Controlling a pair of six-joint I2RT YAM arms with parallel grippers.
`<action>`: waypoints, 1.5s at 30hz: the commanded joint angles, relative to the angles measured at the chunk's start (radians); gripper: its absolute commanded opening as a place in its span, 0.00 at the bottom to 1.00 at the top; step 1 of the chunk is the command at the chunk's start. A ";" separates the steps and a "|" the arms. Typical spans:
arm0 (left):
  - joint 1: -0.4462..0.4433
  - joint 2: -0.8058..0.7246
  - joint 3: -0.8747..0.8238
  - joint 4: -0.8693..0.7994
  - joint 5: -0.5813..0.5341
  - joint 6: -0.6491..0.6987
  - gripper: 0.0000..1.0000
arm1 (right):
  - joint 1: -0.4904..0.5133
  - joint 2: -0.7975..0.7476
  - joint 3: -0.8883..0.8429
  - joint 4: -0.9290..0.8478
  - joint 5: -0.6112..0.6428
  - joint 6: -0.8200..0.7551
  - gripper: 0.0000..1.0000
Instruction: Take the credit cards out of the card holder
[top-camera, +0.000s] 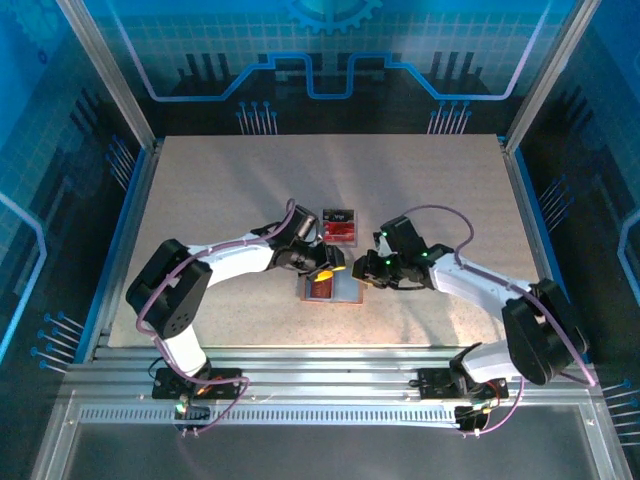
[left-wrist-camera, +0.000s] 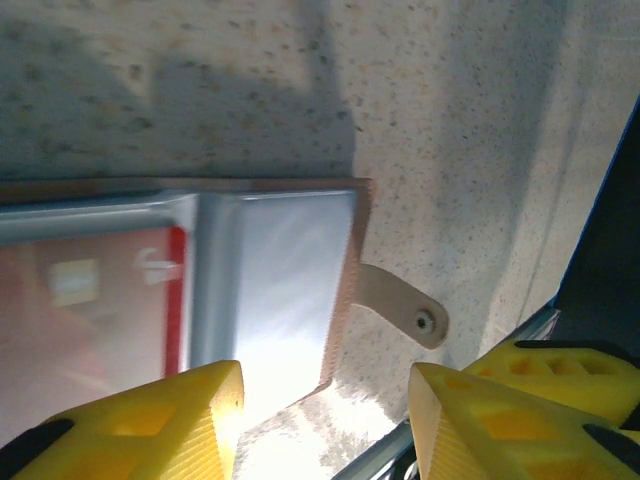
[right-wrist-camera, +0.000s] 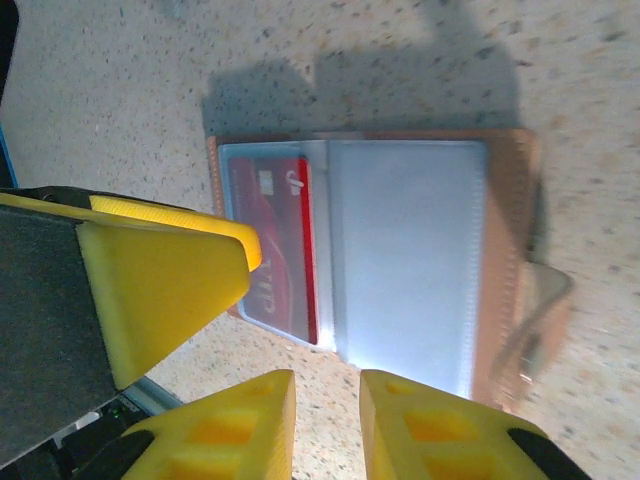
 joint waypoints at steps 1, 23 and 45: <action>0.021 -0.043 -0.051 -0.024 -0.019 0.020 0.47 | 0.036 0.056 0.050 0.057 -0.030 0.028 0.24; 0.079 -0.021 -0.115 -0.042 -0.013 0.057 0.13 | 0.093 0.300 0.099 0.238 -0.099 0.100 0.15; 0.079 0.001 -0.117 -0.085 -0.018 0.078 0.14 | 0.104 0.356 0.089 0.246 -0.088 0.097 0.16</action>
